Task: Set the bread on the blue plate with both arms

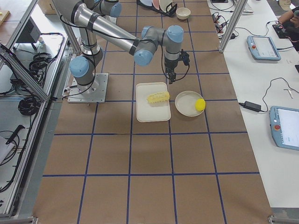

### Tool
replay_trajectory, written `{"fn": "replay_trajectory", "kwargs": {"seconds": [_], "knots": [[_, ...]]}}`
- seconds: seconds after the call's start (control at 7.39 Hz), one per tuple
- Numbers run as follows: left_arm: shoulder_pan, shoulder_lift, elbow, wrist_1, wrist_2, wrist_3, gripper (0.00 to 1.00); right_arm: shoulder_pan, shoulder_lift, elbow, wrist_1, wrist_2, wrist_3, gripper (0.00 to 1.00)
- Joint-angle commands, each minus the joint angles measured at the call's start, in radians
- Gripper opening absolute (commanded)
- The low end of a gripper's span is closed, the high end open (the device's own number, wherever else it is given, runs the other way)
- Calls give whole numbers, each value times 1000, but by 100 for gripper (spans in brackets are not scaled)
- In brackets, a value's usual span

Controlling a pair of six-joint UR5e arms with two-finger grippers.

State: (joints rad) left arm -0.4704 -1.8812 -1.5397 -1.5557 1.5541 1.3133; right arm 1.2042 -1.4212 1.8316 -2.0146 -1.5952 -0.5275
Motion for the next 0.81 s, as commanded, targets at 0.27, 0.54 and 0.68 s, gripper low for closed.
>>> {"fn": "replay_trajectory", "kwargs": {"seconds": [0.27,0.54,0.68], "knots": [[-32,-211,81,54,-55,-6,100,-75,2,181,-229,61,-53,100],[-105,-223,92,54,-66,-77,100,-75,1,294,-365,63,-54,100],[-111,-243,90,54,-66,-94,100,-75,1,331,-428,63,-55,100]]}}
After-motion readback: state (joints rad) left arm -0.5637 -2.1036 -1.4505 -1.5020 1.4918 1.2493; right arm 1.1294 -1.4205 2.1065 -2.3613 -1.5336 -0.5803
